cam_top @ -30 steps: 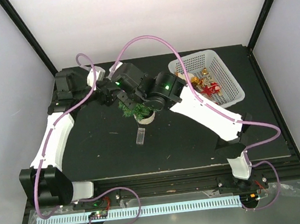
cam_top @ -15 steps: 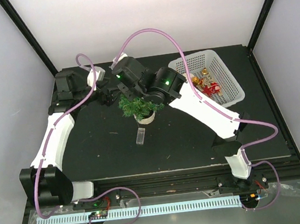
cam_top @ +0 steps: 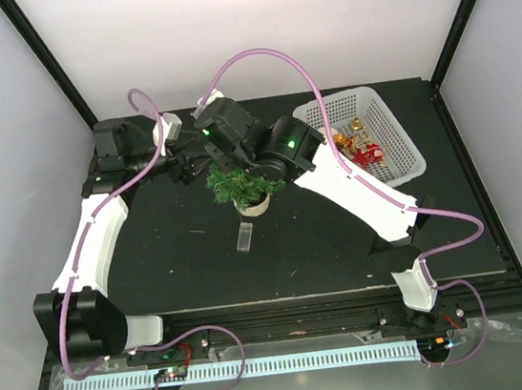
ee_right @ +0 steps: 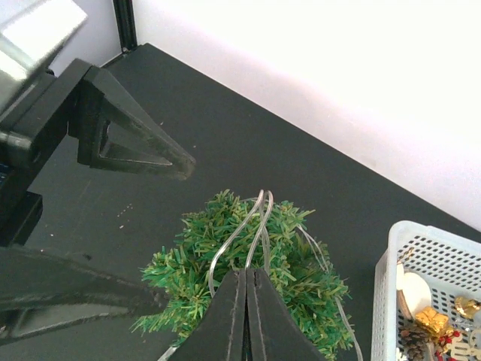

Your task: Decorate the small christmas tree

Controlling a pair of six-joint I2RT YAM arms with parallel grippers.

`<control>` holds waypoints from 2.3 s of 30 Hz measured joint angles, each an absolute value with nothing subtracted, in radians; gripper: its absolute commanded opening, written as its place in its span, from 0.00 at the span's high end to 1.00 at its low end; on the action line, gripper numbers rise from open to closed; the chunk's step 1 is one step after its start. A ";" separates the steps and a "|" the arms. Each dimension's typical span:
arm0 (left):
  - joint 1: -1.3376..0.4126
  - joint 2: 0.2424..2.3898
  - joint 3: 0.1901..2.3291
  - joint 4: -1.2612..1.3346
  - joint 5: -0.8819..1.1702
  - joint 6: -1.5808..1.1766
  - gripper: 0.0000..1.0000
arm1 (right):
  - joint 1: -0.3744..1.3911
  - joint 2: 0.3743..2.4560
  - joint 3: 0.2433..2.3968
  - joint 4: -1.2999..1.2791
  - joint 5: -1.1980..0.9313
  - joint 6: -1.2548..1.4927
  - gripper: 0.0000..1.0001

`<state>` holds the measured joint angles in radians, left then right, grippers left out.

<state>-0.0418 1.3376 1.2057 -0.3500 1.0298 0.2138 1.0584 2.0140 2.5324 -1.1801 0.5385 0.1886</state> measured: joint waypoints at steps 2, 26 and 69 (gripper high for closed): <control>-0.046 1.338 1.226 -0.350 1.065 0.224 0.10 | 1.058 2.014 2.532 -1.176 0.538 0.189 0.98; -0.102 1.338 1.263 -0.395 1.032 0.306 0.08 | 0.952 2.009 2.415 -1.086 0.505 0.289 0.97; -0.056 1.362 1.214 -0.403 0.842 0.295 0.08 | 0.903 2.096 2.408 -1.013 0.094 0.314 0.69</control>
